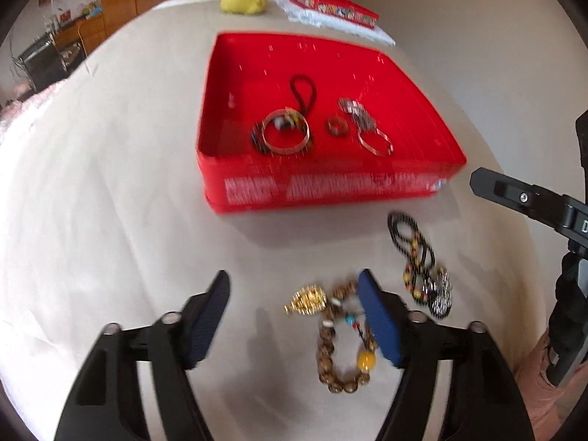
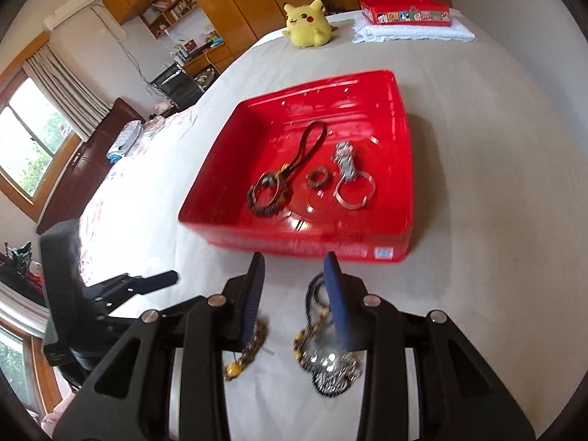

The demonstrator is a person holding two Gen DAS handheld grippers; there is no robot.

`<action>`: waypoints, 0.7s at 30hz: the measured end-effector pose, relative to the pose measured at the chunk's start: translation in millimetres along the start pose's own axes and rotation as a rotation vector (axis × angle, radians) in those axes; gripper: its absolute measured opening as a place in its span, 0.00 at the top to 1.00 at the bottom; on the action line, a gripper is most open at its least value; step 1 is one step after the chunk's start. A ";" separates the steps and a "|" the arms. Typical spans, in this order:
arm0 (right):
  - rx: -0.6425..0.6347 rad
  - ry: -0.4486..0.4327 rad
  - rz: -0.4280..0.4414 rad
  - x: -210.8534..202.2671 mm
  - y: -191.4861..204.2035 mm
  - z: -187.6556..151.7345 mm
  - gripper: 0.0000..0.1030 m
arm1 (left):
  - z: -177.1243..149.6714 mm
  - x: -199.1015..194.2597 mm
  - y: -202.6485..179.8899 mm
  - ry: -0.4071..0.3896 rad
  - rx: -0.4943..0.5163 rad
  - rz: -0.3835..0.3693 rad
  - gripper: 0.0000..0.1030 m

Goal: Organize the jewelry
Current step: 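Withdraw both tools from the tray back toward the remaining jewelry, then lower the left tool onto the gold pendant and close it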

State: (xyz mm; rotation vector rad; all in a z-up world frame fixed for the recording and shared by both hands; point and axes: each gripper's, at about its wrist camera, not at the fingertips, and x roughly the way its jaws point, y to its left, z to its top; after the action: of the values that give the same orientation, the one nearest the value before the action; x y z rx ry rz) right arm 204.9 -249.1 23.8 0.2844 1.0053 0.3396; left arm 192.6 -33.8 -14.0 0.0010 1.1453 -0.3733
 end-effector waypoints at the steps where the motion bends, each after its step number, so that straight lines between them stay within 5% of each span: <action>1: 0.002 0.003 0.007 0.6 -0.2 -3.4 0.68 | -2.3 1.4 -0.2 0.004 0.004 -0.006 0.46; 6: 0.018 0.034 0.019 10.7 -4.0 -11.1 0.67 | -5.9 -1.2 3.1 -0.012 0.069 -0.018 0.46; 21: 0.042 0.071 0.015 26.9 -9.2 -12.9 0.66 | -21.3 19.9 4.3 0.038 0.047 0.038 0.46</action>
State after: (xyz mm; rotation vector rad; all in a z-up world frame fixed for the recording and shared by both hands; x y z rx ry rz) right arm 208.4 -245.6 -7.0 0.3202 1.0816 0.3445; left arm 182.0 -31.4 -41.5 0.0719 1.1721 -0.3675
